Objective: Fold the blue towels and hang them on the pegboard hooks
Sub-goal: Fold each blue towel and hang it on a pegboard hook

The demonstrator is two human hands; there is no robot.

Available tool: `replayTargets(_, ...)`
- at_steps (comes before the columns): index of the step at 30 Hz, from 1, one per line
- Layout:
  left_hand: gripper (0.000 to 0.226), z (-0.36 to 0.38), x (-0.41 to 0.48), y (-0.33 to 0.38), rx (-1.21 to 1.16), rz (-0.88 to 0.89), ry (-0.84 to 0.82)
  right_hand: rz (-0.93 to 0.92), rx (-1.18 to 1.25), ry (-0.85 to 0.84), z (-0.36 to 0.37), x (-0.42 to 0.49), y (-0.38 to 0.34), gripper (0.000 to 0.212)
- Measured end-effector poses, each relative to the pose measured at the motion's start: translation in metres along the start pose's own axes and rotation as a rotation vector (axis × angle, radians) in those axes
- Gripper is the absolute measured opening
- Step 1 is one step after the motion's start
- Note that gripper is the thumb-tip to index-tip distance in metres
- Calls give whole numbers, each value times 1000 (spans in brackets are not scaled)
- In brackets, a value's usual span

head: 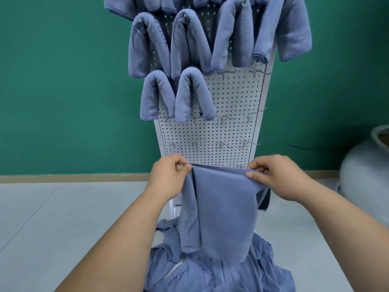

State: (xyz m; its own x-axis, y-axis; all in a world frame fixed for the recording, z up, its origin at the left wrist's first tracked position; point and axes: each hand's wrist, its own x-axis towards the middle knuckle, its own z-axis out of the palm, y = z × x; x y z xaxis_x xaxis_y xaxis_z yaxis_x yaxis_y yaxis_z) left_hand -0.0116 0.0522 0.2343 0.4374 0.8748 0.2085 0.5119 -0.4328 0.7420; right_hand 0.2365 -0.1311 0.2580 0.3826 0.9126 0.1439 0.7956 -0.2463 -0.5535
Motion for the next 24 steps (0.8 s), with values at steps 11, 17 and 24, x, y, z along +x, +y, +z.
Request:
replayTargets(11,15,-12,12,-27,18,-183,171,157,-100,184,-14,-1,27,16)
replayTargets(17,15,-5,10,-19,-26,-210,152,200,455,199,-9,0,9,14)
replayTargets(24,7,10,-4,-1,-326,-180,-89,108,688,-87,-3,-7,-23,24)
